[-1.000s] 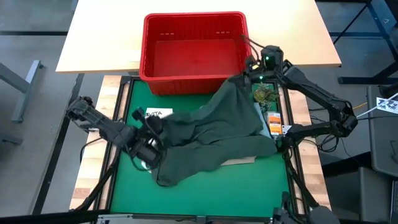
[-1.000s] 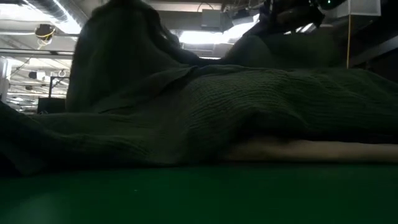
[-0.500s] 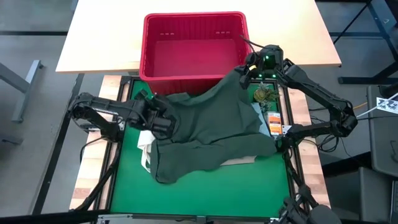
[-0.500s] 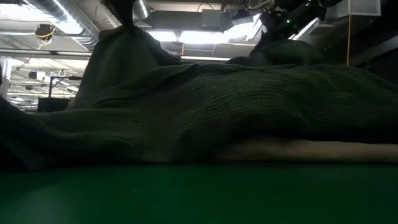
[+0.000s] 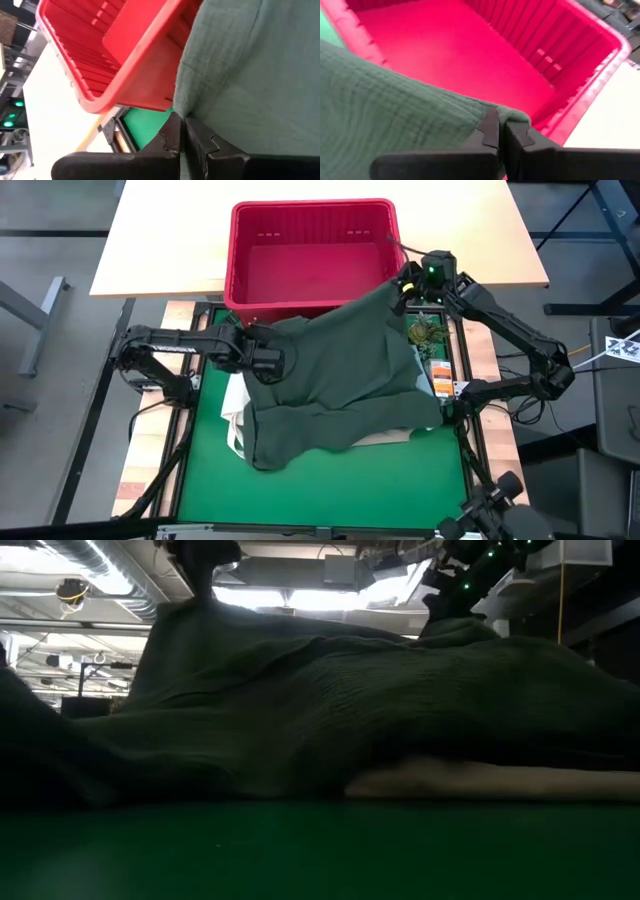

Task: Fold Laundry from Bin
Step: Fold the green shirt

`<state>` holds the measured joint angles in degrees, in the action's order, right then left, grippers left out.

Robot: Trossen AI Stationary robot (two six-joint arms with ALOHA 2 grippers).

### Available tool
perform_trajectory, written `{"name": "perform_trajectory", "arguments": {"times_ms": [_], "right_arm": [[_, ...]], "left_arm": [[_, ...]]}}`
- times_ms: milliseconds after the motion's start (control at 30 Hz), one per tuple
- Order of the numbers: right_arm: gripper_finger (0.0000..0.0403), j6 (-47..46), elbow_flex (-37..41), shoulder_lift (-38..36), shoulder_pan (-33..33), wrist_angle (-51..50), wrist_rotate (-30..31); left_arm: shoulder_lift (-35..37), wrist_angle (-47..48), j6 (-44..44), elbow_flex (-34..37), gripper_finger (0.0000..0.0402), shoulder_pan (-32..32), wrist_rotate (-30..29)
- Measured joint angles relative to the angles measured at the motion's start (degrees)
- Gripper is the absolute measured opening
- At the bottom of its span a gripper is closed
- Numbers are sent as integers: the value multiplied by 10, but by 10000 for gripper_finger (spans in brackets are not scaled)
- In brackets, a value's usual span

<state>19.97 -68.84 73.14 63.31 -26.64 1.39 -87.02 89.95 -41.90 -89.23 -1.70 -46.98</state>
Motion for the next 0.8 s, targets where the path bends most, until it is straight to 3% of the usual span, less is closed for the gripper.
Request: {"name": "perform_trajectory", "arguments": {"times_ms": [167, 467, 800], "right_arm": [[2, -1, 0, 15, 20, 34, -32], [2, -1, 0, 35, 40, 3, -87], [1, 9, 0, -2, 40, 9, -200]], "left_arm": [[0, 0, 9, 0, 0, 21, 6], [0, 0, 40, 0, 0, 25, 17], [0, 1, 103, 0, 0, -16, 30]]}}
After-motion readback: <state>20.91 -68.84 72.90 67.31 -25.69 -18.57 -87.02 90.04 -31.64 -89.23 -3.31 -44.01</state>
